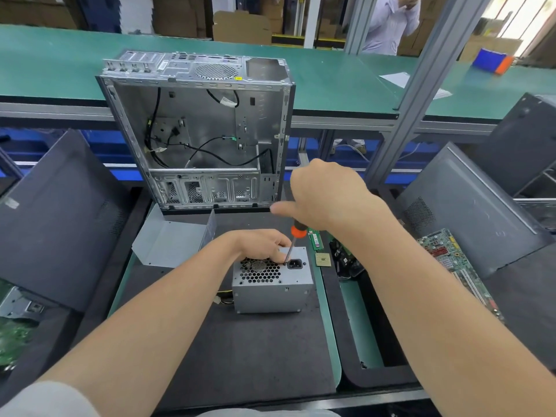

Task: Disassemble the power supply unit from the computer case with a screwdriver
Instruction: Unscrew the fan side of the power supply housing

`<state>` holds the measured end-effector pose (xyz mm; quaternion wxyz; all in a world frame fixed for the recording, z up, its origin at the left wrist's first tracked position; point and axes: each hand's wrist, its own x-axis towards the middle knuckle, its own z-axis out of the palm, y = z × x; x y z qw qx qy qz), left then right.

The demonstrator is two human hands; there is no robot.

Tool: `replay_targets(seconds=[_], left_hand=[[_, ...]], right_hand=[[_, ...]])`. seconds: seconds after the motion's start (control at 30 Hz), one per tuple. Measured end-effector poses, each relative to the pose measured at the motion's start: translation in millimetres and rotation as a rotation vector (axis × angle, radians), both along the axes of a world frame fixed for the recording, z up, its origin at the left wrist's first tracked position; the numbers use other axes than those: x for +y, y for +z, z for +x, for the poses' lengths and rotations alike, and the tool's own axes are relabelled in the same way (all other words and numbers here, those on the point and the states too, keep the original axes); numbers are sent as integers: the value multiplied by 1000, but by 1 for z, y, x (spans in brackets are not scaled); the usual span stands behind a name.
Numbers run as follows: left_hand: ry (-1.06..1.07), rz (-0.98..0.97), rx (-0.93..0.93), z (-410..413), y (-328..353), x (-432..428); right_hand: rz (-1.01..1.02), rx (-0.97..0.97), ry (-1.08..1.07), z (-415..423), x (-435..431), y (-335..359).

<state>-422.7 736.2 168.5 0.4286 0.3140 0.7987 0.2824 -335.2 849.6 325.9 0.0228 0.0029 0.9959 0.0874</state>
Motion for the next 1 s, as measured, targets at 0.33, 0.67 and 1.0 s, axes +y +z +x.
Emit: replay_targets(seconds=[0.33,0.67,1.0], left_hand=[[-21,43,-1,2,2,0],[4,-10,4,0,0,-2],[-9,28,32,4,3,-1]], right_hand=[[-284,-167,359,2,15,6],[-36,-80,39,2,4,4],[-210,-56,244,3,4,3]])
